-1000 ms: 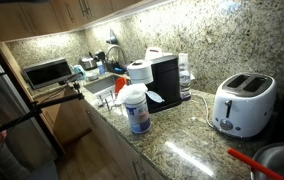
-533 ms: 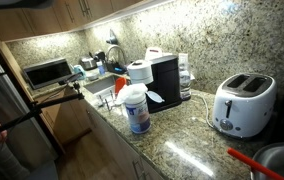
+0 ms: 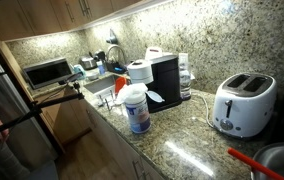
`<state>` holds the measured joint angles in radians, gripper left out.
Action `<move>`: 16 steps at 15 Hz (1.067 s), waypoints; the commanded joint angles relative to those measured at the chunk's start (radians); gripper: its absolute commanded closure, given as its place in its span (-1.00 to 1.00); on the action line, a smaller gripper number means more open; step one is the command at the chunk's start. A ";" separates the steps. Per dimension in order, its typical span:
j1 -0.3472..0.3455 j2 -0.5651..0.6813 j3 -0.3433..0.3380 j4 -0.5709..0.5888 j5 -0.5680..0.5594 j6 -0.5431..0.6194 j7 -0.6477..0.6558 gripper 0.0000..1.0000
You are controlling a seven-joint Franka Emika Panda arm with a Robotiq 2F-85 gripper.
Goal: Open the top right door of the cabinet.
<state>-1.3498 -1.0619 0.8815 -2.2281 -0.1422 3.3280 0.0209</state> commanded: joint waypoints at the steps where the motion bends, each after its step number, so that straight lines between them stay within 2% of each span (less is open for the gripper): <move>1: -0.052 -0.034 -0.037 -0.015 0.011 0.008 -0.022 1.00; 9: -0.113 -0.085 -0.059 -0.031 0.014 0.002 -0.019 1.00; 16: -0.182 -0.158 -0.114 -0.085 0.023 -0.011 -0.009 1.00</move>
<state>-1.4772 -1.1848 0.7886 -2.2862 -0.1396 3.3270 0.0209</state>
